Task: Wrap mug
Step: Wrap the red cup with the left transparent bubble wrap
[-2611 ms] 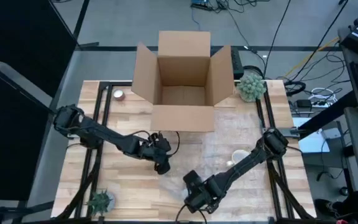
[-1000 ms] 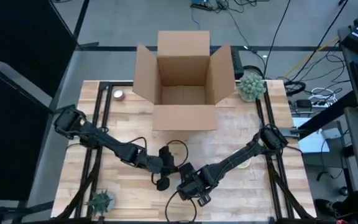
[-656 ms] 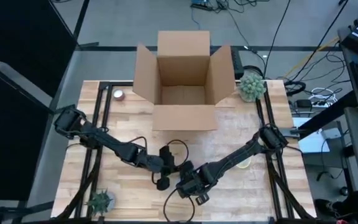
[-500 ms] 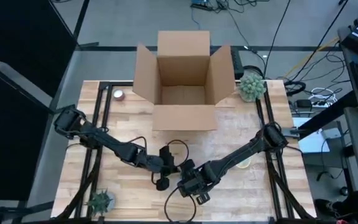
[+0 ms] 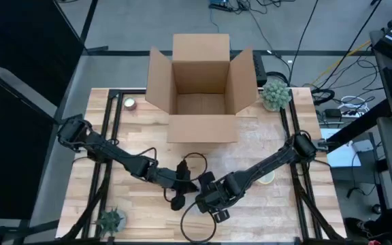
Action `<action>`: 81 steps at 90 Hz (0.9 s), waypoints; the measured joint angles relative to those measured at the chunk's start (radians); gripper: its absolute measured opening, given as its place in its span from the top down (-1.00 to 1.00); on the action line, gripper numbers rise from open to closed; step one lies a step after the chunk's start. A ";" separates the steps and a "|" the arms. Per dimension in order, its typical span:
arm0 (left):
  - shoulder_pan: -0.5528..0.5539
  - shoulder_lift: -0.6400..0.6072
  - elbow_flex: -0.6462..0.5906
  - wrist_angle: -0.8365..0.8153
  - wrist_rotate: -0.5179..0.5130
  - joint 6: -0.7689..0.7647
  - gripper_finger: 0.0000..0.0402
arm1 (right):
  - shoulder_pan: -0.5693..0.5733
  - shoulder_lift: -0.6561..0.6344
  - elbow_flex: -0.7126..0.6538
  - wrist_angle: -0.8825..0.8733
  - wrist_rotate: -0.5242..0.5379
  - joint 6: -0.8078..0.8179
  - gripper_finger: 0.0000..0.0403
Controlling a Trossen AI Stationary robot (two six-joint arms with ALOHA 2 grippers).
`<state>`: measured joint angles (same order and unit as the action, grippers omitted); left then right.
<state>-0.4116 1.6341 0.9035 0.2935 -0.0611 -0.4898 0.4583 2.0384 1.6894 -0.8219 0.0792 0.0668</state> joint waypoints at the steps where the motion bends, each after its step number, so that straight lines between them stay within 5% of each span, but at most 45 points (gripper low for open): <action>1: 0.000 0.000 0.000 0.003 0.009 0.000 0.99 | 0.000 0.000 0.000 0.000 0.000 0.000 0.17; 70: 0.004 0.000 0.001 -0.085 0.025 0.008 0.99 | -0.015 -0.171 0.001 -0.091 0.009 0.079 0.17; 81: 0.004 0.000 0.001 -0.085 0.023 0.008 0.99 | -0.025 -0.205 0.002 -0.099 0.130 0.079 0.17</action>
<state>-0.4072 1.6341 0.9043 0.2085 -0.0376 -0.4820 0.4335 1.8339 1.6912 -0.9210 0.2095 0.1463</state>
